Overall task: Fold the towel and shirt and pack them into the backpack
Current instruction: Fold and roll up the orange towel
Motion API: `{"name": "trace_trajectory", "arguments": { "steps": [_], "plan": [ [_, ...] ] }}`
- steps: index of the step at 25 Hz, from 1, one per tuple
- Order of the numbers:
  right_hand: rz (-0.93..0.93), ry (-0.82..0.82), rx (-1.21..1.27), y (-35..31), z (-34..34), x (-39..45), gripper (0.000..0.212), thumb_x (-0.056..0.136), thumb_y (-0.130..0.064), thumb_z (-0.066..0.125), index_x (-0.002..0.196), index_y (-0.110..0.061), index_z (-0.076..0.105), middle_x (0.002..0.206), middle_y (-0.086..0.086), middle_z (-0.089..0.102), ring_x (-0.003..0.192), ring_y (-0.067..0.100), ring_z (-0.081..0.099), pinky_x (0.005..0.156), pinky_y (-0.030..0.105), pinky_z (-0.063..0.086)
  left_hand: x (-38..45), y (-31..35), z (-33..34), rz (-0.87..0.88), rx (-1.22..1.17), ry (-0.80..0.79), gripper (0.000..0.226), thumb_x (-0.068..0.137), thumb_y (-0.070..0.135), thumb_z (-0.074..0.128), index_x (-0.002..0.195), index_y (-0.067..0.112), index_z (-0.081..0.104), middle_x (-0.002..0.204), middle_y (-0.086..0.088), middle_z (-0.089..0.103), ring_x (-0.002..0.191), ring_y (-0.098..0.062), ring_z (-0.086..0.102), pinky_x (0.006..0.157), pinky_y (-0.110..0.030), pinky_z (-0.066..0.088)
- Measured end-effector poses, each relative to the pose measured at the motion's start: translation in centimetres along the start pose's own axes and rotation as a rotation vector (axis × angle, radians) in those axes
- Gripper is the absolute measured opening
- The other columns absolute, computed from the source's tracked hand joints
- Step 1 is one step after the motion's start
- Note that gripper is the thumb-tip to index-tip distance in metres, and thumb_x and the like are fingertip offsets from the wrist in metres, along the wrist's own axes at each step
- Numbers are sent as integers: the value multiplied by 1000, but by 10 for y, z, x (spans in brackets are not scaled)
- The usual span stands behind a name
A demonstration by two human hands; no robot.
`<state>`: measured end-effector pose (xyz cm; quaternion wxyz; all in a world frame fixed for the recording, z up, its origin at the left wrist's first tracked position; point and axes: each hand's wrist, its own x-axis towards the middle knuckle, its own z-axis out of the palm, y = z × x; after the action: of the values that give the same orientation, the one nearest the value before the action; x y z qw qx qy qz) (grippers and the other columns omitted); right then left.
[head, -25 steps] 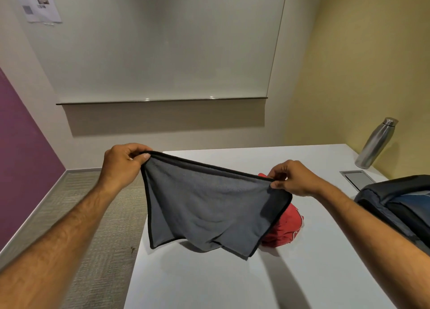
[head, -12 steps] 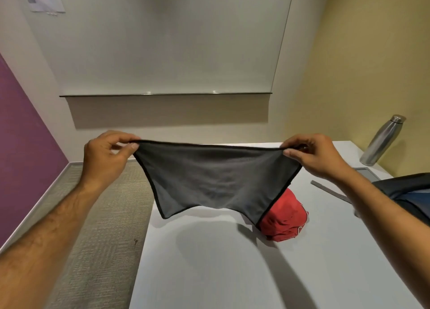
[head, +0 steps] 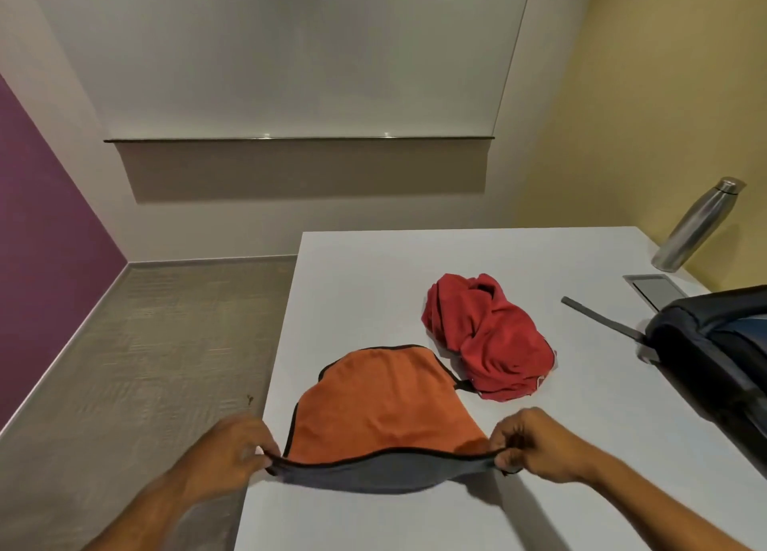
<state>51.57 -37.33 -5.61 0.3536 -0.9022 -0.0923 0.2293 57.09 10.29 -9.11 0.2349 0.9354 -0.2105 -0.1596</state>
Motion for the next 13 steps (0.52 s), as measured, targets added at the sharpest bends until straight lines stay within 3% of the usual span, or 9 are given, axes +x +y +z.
{"name": "trace_trajectory", "arguments": {
  "steps": [3,5,6,8,10,11,13],
  "plan": [
    [63,-132,-73,15,39,-6,26,71,-4,69,71,-29,75,68,-28,67,71,-5,66,70,11,47,-13,-11,37,-7,94,-214,20,76,41,65,77,61,64,95,32,63,96,7,55,88,-11,40],
    [117,-183,-103,24,58,-7,37,70,-9,67,63,-46,68,74,-23,69,80,0,69,75,11,48,-19,-9,52,10,133,-314,19,77,45,57,89,54,68,91,28,62,95,6,54,87,-13,41],
    [158,-187,-92,27,66,-7,36,71,-11,64,63,-46,68,80,-18,70,85,4,69,77,12,49,-21,-9,58,15,135,-361,22,77,45,53,91,53,67,89,27,60,91,6,54,83,-12,41],
    [145,-196,-151,29,80,-4,30,77,-7,56,69,-28,76,99,-7,67,96,7,64,77,11,50,-21,-8,66,19,106,-455,26,80,41,47,96,46,68,80,27,57,78,11,49,74,-6,33],
    [154,-292,-119,32,90,-6,29,81,-9,53,71,-19,78,106,-8,66,102,6,60,84,14,50,-17,-5,71,-38,69,-456,25,86,32,50,101,28,70,85,23,63,75,16,47,70,-1,28],
    [200,-298,-89,30,92,-7,28,82,-13,53,73,-20,79,103,-11,69,103,5,61,89,18,51,-13,-7,76,-41,59,-412,24,89,27,52,101,22,72,94,21,67,83,15,52,70,1,28],
    [216,-272,-185,26,93,-9,25,83,-14,54,75,-16,78,98,-9,72,99,7,64,86,20,53,-12,-16,89,117,156,-405,28,95,23,51,112,17,72,120,10,66,111,0,56,79,3,31]
  ]
}}
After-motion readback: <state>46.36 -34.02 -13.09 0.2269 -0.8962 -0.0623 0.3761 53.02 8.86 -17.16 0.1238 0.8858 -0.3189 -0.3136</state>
